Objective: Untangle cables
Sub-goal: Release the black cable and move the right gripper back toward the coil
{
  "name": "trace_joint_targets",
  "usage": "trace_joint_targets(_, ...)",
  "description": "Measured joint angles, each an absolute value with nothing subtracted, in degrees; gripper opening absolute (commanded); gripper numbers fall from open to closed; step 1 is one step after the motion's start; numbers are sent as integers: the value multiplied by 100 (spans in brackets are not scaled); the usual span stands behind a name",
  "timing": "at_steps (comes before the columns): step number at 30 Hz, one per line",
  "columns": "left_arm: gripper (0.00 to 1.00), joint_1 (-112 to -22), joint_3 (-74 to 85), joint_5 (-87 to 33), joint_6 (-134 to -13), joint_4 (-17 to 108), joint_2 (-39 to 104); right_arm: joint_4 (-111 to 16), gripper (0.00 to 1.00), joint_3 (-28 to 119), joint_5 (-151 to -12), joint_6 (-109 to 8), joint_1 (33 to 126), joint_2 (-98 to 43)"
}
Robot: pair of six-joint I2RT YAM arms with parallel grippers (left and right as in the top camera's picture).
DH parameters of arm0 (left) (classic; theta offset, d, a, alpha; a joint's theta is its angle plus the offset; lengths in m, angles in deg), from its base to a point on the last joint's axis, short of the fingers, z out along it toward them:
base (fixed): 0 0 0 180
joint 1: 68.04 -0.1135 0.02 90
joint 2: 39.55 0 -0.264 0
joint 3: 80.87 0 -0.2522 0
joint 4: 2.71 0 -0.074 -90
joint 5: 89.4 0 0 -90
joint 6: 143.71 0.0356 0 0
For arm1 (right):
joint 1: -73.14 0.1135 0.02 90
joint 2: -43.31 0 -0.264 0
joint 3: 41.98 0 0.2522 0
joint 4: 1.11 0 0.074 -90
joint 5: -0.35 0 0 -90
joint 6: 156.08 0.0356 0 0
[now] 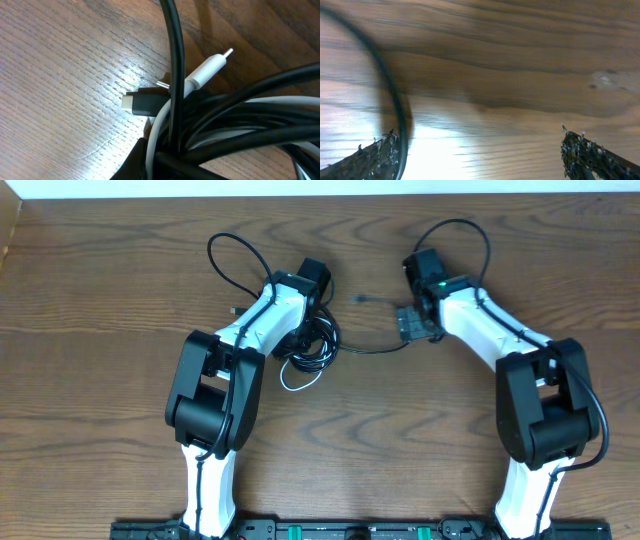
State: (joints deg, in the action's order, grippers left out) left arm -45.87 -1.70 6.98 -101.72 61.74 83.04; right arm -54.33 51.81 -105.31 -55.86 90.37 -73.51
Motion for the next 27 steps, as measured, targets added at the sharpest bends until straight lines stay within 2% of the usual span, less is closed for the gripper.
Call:
trace_joint_targets(13,10,-4587,-170,700,-10172,6174,8304,-5527,99,5181,-10260,-5203,8548,-7351)
trace_joint_targets(16,22,-4587,-165,702,-10181,6172,8304,-5484,99,5181,-10133,-5195,8550,-7351)
trace_joint_targets(23,23,-4600,-154,754,-10189,6244,8304,-5468,99,5181,-9904,-5162,8550,-7351)
trace_joint_targets(24,26,-4602,-157,761,-10170,6268,8304,-5466,99,5181,-9902,-5160,8550,-7351)
trace_joint_targets(27,42,-4624,-185,787,-10032,6470,8304,-5468,99,5181,-9865,-5160,8550,-7351)
